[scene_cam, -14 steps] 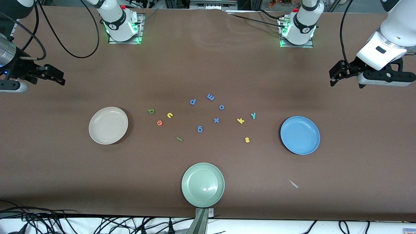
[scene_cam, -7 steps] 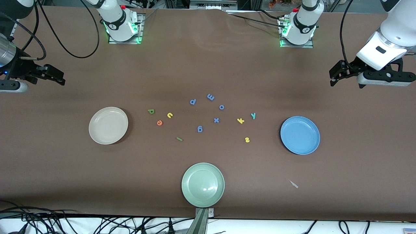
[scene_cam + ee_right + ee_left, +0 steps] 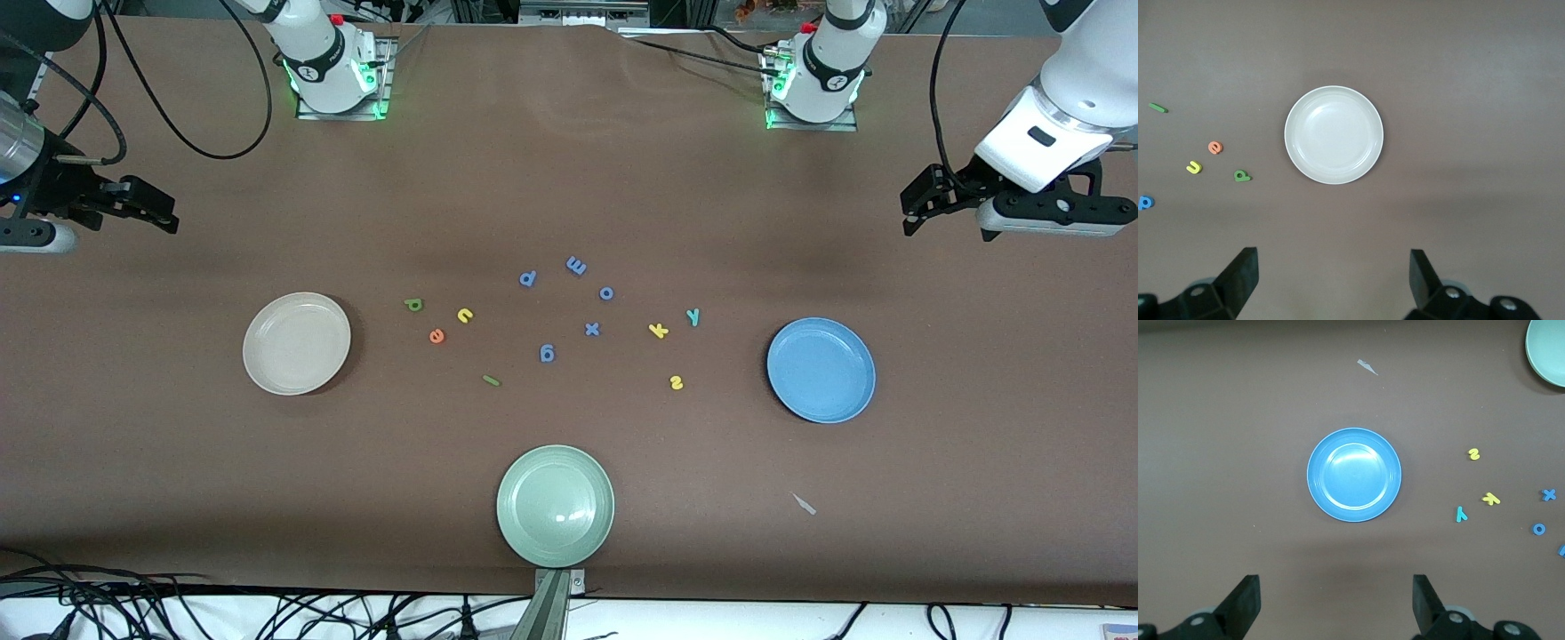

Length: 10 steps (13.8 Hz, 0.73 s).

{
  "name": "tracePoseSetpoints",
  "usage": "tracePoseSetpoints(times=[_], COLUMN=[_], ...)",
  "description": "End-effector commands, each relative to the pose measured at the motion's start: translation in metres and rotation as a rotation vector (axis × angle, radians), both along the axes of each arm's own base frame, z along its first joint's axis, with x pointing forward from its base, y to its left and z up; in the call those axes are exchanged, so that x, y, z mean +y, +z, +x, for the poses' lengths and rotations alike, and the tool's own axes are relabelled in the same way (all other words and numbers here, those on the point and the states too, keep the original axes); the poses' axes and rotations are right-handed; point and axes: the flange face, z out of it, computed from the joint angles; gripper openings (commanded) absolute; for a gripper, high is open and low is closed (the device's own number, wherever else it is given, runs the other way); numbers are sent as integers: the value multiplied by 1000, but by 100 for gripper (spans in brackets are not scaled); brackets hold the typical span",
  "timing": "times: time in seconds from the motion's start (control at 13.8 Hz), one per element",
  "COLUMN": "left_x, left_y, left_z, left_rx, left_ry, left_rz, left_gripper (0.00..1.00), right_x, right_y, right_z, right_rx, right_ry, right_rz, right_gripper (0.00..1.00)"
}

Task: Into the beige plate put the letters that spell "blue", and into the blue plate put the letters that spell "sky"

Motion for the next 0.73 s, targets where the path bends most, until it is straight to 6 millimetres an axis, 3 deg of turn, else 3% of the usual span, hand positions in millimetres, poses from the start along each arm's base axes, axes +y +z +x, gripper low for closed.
tracePoseSetpoints(times=[0.0, 0.15, 0.36, 0.44, 0.65], left_x=[2, 2, 2, 2, 2], left_y=[6, 6, 6, 6, 6], left_z=[0, 0, 0, 0, 0], left_rx=[7, 7, 7, 7, 7], left_ry=[-16, -16, -16, -16, -16], left_rz=[-6, -6, -6, -6, -6], left_gripper=[100, 100, 100, 100, 100], right_x=[4, 9, 32, 37, 83], right_y=[0, -3, -35, -50, -105], right_z=[3, 5, 24, 30, 55], right_rx=[0, 2, 55, 77, 92], right_ry=[19, 25, 71, 71, 102], right_rz=[-1, 1, -8, -1, 30], right_gripper=[100, 100, 100, 100, 100])
